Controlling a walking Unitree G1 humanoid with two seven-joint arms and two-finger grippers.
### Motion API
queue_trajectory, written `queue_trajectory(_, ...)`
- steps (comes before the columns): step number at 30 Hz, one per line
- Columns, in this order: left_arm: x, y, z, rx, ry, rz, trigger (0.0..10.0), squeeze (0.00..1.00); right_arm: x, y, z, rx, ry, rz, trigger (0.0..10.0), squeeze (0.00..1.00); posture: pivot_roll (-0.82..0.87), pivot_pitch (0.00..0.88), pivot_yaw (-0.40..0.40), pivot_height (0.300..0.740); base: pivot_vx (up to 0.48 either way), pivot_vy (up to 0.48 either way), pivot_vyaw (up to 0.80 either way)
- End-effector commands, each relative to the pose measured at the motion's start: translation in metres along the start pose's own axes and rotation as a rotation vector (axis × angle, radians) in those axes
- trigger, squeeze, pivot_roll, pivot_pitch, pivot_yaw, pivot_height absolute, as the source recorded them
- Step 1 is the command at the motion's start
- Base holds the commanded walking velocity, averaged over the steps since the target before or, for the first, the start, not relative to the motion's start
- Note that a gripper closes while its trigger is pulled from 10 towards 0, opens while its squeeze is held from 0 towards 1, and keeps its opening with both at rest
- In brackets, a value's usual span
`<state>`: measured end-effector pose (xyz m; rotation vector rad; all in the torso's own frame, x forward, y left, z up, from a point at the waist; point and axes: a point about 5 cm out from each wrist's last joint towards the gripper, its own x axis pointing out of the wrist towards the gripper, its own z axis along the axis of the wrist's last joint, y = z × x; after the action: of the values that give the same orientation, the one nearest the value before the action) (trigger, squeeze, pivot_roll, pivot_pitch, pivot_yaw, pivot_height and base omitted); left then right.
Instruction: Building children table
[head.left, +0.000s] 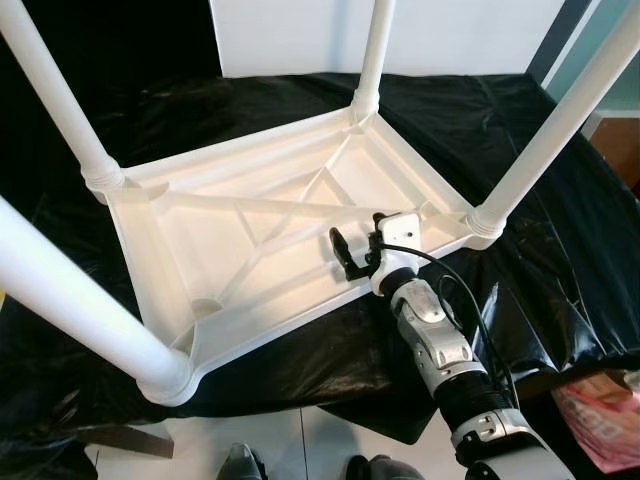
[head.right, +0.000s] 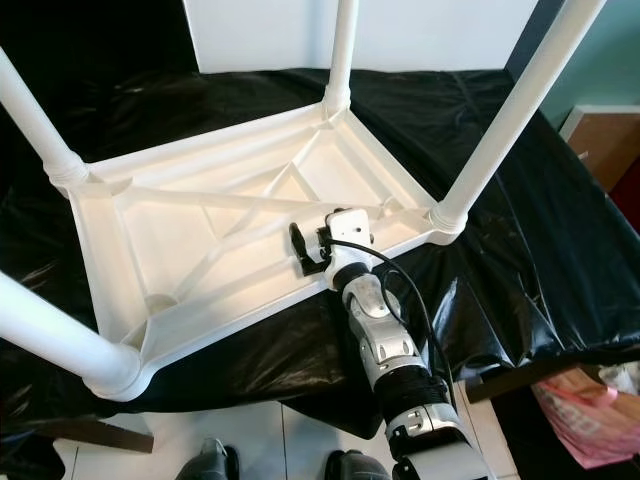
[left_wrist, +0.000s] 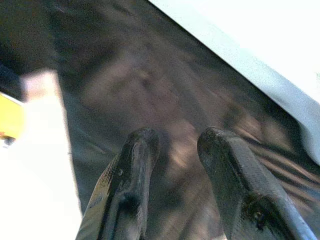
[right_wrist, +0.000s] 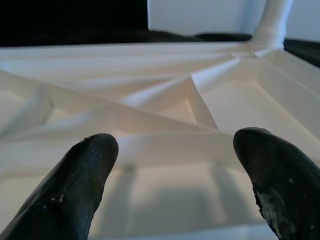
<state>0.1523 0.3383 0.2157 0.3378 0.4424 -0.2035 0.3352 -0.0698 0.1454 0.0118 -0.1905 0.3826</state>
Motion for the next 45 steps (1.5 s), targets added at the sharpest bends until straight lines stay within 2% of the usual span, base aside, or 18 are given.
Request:
queue_trajectory(1,0.009,0.004,-0.003,0.011,0.001,0.007,10.0,0.0,-0.002,-0.002,-0.005,-0.006,0.017,-0.003,10.0,0.0,0.21,0.126,-0.094,0.74,0.0,0.0,0.0)
queue_trajectory(2,0.028,0.013,0.002,-0.009,-0.057,0.053,10.0,0.0,-0.003,-0.005,-0.008,-0.03,0.036,-0.031,10.0,0.0,0.2,0.108,-0.1,0.74,0.0,0.0,0.0)
queue_trajectory(3,0.028,0.013,0.002,-0.009,-0.057,0.053,10.0,0.0,-0.003,-0.005,-0.008,-0.03,0.036,-0.031,10.0,0.0,0.2,0.108,-0.1,0.74,0.0,0.0,0.0)
queue_trajectory(4,0.043,0.018,0.008,-0.02,-0.095,0.082,10.0,0.0,-0.003,-0.007,-0.01,-0.048,0.049,-0.051,10.0,0.0,0.2,0.108,-0.1,0.74,0.0,0.0,0.0)
queue_trajectory(5,0.043,0.018,0.008,-0.02,-0.095,0.082,10.0,0.0,-0.003,-0.007,-0.01,-0.048,0.049,-0.051,10.0,0.0,0.2,0.108,-0.1,0.74,0.0,0.0,0.0)
queue_trajectory(7,0.067,0.021,0.018,-0.042,-0.166,0.117,10.0,0.0,-0.004,-0.013,-0.011,-0.083,0.062,-0.093,10.0,0.0,0.17,0.099,-0.099,0.74,0.0,0.0,0.0)
queue_trajectory(8,0.067,0.021,0.018,-0.042,-0.166,0.117,10.0,0.0,-0.004,-0.013,-0.011,-0.083,0.062,-0.093,10.0,0.0,0.17,0.099,-0.099,0.74,0.0,0.0,0.0)
queue_trajectory(14,0.114,0.022,0.048,-0.099,-0.345,0.171,10.0,0.0,-0.011,-0.026,-0.011,-0.135,0.059,-0.189,10.0,0.0,0.13,0.088,-0.093,0.74,0.0,0.0,0.0)
queue_trajectory(15,0.114,0.022,0.048,-0.099,-0.345,0.171,10.0,0.0,-0.011,-0.026,-0.011,-0.135,0.059,-0.189,10.0,0.0,0.13,0.088,-0.093,0.74,0.0,0.0,0.0)
queue_trajectory(20,0.148,0.013,0.076,-0.172,-0.478,0.133,10.0,0.0,-0.023,-0.04,-0.013,-0.165,0.062,-0.286,10.0,0.0,0.07,0.078,-0.079,0.74,0.0,0.0,0.0)
queue_trajectory(22,0.148,0.013,0.076,-0.172,-0.478,0.133,10.0,0.0,-0.023,-0.04,-0.013,-0.165,0.062,-0.286,10.0,0.0,0.07,0.078,-0.079,0.74,0.0,0.0,0.0)
queue_trajectory(25,0.168,0.001,0.092,-0.2,-0.532,0.104,10.0,0.0,-0.034,-0.052,-0.013,-0.178,0.066,-0.387,10.0,0.0,0.02,0.07,-0.059,0.74,0.0,0.0,0.0)
queue_trajectory(26,0.168,0.001,0.092,-0.2,-0.532,0.104,10.0,0.0,-0.034,-0.052,-0.013,-0.178,0.066,-0.387,10.0,0.0,0.02,0.07,-0.059,0.74,0.0,0.0,0.0)
queue_trajectory(33,0.199,-0.032,0.119,-0.204,-0.595,-0.03,10.0,0.0,-0.06,-0.071,-0.011,-0.195,0.064,-0.564,10.0,0.0,-0.06,0.071,-0.017,0.74,0.0,0.0,0.0)
queue_trajectory(38,0.207,-0.05,0.131,-0.208,-0.64,-0.136,10.0,0.0,-0.077,-0.077,-0.01,-0.213,0.069,-0.65,10.0,0.0,-0.1,0.078,0.003,0.74,0.0,0.0,0.0)
queue_trajectory(40,0.207,-0.05,0.131,-0.208,-0.64,-0.136,10.0,0.0,-0.077,-0.077,-0.01,-0.213,0.069,-0.65,10.0,0.0,-0.1,0.078,0.003,0.74,0.0,0.0,0.0)
queue_trajectory(43,0.212,-0.07,0.139,-0.208,-0.673,-0.257,10.0,0.0,-0.1,-0.083,-0.015,-0.219,0.116,-0.762,10.0,0.0,-0.13,0.09,0.023,0.74,0.0,0.0,0.0)
queue_trajectory(45,0.212,-0.07,0.139,-0.208,-0.673,-0.257,10.0,0.0,-0.1,-0.083,-0.015,-0.219,0.116,-0.762,10.0,0.0,-0.13,0.09,0.023,0.74,0.0,0.0,0.0)
